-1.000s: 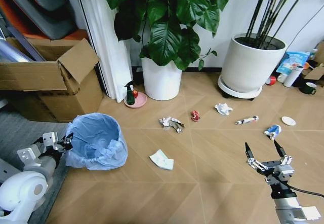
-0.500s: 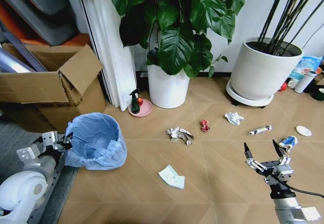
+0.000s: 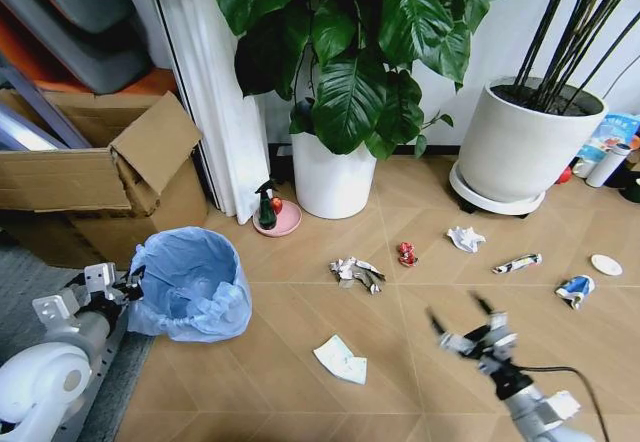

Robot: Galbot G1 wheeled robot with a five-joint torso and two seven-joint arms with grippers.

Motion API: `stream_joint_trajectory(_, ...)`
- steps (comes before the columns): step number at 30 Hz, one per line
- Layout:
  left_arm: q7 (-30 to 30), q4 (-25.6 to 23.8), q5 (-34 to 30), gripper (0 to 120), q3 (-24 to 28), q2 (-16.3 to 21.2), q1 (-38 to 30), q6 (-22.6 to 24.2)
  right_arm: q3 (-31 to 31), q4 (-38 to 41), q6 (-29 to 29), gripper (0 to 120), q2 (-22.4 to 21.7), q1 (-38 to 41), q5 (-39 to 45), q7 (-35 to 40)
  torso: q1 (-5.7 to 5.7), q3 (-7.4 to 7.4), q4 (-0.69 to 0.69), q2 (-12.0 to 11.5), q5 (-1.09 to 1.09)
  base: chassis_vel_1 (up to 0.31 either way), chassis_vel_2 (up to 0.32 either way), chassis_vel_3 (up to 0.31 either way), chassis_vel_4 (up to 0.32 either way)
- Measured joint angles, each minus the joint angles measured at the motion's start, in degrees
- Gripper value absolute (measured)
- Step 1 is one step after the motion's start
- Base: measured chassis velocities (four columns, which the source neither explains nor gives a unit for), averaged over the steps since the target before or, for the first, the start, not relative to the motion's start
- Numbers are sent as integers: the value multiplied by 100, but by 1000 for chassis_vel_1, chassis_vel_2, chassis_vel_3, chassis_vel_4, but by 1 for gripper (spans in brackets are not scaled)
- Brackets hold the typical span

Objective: Pick up the trash bin and place the garbage on the floor into it.

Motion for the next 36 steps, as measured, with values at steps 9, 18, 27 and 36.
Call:
stream_joint_trajectory(9,-2,-30,96,0,25,-53,30,0,-860,-641,-114,100,-958,312,-42,-1,0,0,-1,0,3,0,0,0,0)
stream_joint_trajectory(18,-22,80,131,0,270,73,-136,29,-1482,-1250,-73,100,-1271,809,-296,-74,0,0,-1,0,3,0,0,0,0)
stream_joint_trajectory(27,-13,103,184,0,317,68,-97,44,-2145,-1622,166,100,-1212,1216,-308,-314,0,0,-1,0,3,0,0,0,0)
stream_joint_trajectory(36,-45,-89,235,0,239,86,100,90,-3183,-1665,-78,100,-1357,1918,260,-272,1,1,-1,0,3,0,0,0,0)
